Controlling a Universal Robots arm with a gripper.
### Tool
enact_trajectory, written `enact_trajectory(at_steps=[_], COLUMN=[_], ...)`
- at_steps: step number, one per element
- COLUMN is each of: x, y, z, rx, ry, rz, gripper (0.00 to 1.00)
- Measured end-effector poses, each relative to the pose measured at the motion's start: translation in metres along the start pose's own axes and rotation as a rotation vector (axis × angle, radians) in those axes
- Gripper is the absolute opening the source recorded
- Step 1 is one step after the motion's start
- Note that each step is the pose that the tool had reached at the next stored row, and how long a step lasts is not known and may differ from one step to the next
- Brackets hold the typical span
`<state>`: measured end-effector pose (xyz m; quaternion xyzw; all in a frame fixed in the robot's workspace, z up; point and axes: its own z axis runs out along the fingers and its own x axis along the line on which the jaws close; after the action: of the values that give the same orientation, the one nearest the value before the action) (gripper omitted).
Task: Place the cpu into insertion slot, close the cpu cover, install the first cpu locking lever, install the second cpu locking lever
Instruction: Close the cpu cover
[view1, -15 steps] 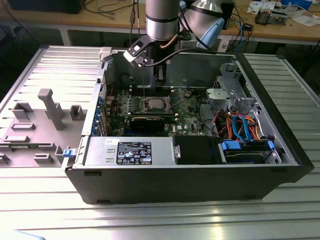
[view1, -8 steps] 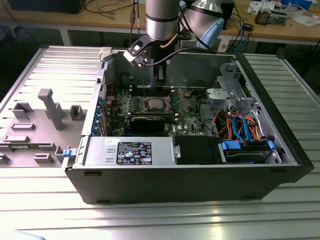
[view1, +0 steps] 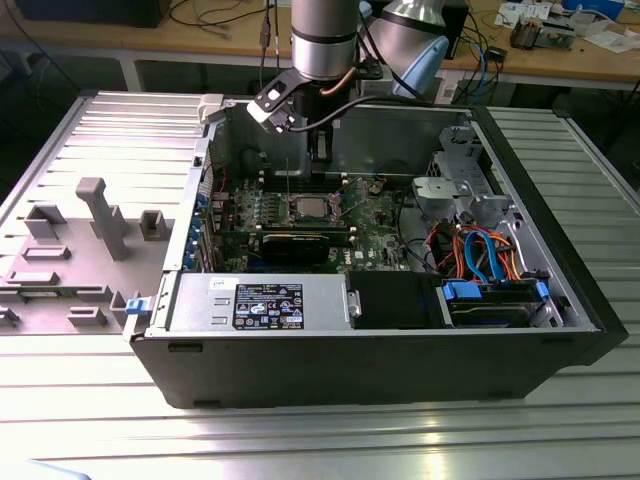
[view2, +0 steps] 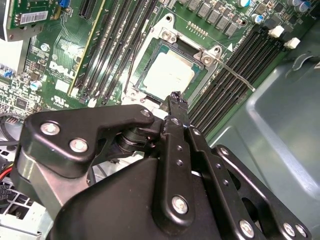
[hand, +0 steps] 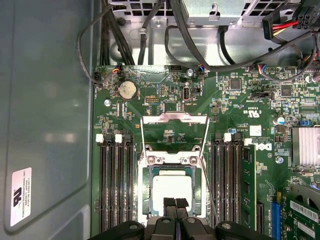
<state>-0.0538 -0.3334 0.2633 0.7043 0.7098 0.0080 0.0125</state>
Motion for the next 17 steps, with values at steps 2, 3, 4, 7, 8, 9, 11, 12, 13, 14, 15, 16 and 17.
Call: enact_trajectory(at_steps=[2,3,4,7,8,9,11,12,13,14,15,16,17], x=[0.0000,0.0000,0.0000,0.0000,0.0000,0.0000,0.0000,0.0000,0.0000,0.0000,0.0005,0.0006,0.0006], y=[0.0000,0.0001,0.0001,0.0001,0.0001,0.0003,0.0014,0.0017,0.0019,0.0021,0.0021,0.0021,0.0021], z=[-0.0009,-0.0011,-0.0011,-0.0012,-0.0013,-0.0012,-0.0013,-0.0012,-0.0012,-0.0012,-0.0012,-0.0012,-0.0012], rx=[-0.0001,-0.0003,-0.0003,-0.0001,-0.0001,-0.0001,-0.0001,-0.0001,-0.0001,-0.0001,-0.0001,-0.0002,-0.0002], ry=[0.0001,0.0004,0.0005,0.0011,0.0012,0.0013,0.0013,0.0012,0.0013,0.0013,0.0001,-0.0001,-0.0003], rz=[0.000,0.000,0.000,0.000,0.000,0.000,0.000,0.000,0.000,0.000,0.000,0.000,0.000], gripper=[0.11,0.11,0.11,0.11,0.11,0.11,0.11,0.11,0.11,0.11,0.11,0.11,0.11])
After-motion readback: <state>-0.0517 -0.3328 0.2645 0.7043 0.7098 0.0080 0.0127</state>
